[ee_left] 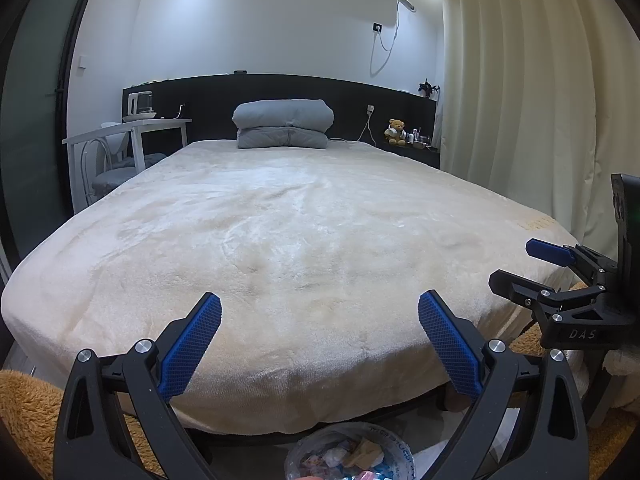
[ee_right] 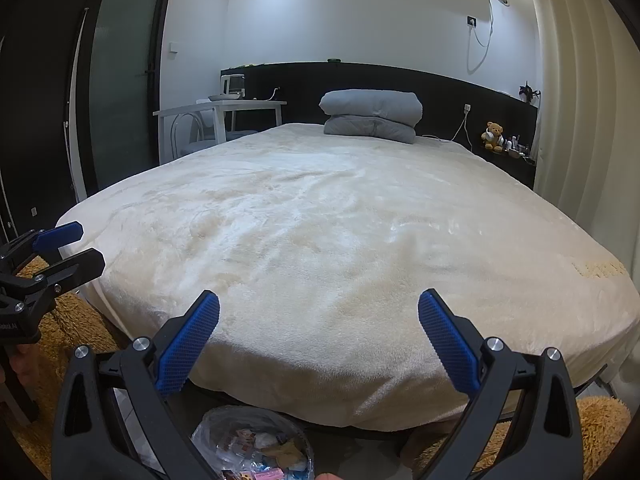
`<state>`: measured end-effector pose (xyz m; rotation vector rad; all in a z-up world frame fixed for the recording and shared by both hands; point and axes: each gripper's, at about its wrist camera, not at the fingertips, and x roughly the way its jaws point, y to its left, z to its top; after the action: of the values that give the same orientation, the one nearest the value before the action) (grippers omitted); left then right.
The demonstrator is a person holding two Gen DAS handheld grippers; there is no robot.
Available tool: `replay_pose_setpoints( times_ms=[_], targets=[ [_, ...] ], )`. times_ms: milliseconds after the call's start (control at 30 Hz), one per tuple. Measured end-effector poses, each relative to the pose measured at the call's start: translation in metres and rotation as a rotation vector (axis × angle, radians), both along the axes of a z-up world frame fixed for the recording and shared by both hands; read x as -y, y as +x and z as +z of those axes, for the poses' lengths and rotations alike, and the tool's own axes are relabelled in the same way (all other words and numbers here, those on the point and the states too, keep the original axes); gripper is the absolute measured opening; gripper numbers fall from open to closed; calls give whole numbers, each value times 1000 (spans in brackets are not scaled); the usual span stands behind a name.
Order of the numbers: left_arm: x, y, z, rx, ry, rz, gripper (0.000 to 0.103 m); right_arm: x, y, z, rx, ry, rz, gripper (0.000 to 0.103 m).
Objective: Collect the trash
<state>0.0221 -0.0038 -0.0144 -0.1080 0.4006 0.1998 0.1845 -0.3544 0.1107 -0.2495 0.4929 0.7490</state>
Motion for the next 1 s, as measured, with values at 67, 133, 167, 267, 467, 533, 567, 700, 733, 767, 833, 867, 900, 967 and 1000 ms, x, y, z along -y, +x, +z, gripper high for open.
replay_pose_setpoints(
  times_ms=[67,133,167,267,467,533,567,700,733,767,833,867,900,967,1000],
  targets=[
    [0,-1,0,0,0,-1,97,0,0,0,0,1,0,98],
    [-1,-1,0,0,1,-1,97,0,0,0,-1,-1,0,98],
    [0,-1,0,1,1,-2,97,0,0,0,0,-1,1,98],
    [-1,0,0,1,2,-3,97,1,0,0,2,0,1,98],
    [-1,-1,-1,1,2,-4,97,0,0,0,2,-1,0,98],
    [-1,-1,-1,2,1,-6,97,0,0,0,0,-2,1,98],
    [-1,-1,-1,2,2,-6,97,0,0,0,1,-2,1,98],
    [-2,-1,-1,2,2,-7,97,-1,0,0,2,-3,1,98],
    [-1,-1,-1,2,3,-7,97,-1,0,0,2,-2,1,98],
    [-1,-1,0,3,1,-8,97,0,0,0,2,-2,2,98],
    [-1,-1,0,3,3,-8,97,-1,-1,0,3,-3,1,98],
    [-2,-1,-1,3,4,-8,97,-1,-1,0,3,-3,1,98],
    [-2,-1,-1,3,3,-9,97,0,-1,0,3,-2,1,98],
    [-1,-1,-1,2,4,-7,97,0,0,0,4,-2,1,98],
    [-1,-1,0,3,3,-9,97,0,0,0,3,-3,1,98]
  ],
)
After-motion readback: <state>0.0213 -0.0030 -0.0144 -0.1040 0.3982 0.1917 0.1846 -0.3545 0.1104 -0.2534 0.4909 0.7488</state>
